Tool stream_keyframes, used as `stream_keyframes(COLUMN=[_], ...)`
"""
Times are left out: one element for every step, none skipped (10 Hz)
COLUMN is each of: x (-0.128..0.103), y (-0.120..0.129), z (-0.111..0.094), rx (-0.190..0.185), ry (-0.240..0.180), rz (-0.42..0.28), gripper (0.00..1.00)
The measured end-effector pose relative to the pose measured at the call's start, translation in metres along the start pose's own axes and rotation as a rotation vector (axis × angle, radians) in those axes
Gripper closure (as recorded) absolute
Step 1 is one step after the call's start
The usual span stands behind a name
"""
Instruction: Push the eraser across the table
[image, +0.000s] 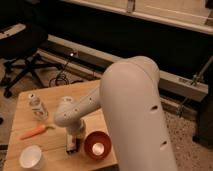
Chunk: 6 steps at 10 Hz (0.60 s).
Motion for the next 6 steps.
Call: stream_keyframes(x=[-0.001,-0.001,-0.002,-0.002,-0.002,-0.002], y=[0.013,0.034,0.052,0.069,0.095,0.113], z=[-0.001,-0.003,-0.007,-0.011,-0.018,-0.024], rx=[-0.016,-0.041,-0.066,-0.084,-0.113,-0.141], ry=[-0.001,0.0,0.0,-0.001,-0.003,-0.005], rz=[-0.018,-0.047,-0.077,-0.106,-0.152,-0.179], gripper=[1.0,1.0,1.0,1.0,1.0,1.0])
